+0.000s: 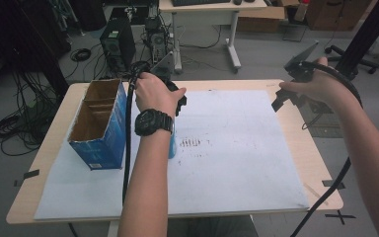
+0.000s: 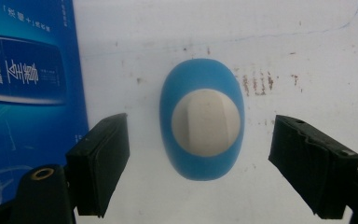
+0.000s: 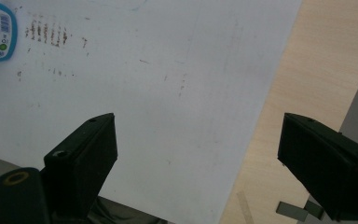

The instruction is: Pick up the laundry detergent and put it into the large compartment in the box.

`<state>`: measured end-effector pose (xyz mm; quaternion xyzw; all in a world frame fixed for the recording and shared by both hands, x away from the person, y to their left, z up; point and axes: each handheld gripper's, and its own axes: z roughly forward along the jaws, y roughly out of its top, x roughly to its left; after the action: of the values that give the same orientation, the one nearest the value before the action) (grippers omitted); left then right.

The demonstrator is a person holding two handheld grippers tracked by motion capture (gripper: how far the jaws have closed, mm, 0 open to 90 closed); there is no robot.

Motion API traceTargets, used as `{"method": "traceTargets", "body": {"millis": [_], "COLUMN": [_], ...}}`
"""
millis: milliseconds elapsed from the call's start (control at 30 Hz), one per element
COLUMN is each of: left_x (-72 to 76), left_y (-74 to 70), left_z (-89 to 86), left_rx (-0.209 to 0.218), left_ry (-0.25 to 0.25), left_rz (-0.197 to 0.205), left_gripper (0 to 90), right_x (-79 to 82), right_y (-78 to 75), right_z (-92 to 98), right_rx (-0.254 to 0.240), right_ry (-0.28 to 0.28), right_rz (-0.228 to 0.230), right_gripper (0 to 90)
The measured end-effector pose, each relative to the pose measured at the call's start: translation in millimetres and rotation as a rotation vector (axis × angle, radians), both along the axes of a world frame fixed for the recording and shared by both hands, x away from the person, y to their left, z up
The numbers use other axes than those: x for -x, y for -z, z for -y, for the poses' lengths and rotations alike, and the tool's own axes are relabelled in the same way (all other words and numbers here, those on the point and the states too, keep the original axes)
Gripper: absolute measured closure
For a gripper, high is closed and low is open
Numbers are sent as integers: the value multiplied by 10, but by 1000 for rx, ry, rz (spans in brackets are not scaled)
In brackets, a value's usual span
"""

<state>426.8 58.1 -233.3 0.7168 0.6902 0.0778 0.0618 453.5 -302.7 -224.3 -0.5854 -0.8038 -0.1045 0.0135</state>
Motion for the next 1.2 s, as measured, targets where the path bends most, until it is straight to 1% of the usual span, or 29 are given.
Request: {"method": "traceTargets", "body": {"millis": [33,200,333,500,767,867,1167,1200], "left_x": [-1,-13,-24,-50,-73,-85,-95,-100], "left_y": [31,96,114,164,236,260,308,324], "left_z": [-4,17,41,75,97,97,99,93], "left_rx": [0,-6,-13,-32,-31,-41,-44,-51], "left_ry": [-1,-8,-4,-7,-15,-23,-34,-35], "left_rz": [-3,-11,-15,-21,-30,-36,-41,-45], "left_gripper": [204,209,212,213,227,234,248,248], "right_x": [2,11,13,12,8,6,2,3], "right_y": [2,3,7,27,59,62,67,69], "right_z": [-2,-17,-10,12,28,35,33,30], "right_rx": [1,0,0,0,2,3,4,4], "right_ry": [-1,-5,-5,0,0,-1,-3,-3], "right_rz": [2,2,1,-3,-11,-11,-14,-14], "right_gripper": [119,119,119,119,119,119,119,119]}}
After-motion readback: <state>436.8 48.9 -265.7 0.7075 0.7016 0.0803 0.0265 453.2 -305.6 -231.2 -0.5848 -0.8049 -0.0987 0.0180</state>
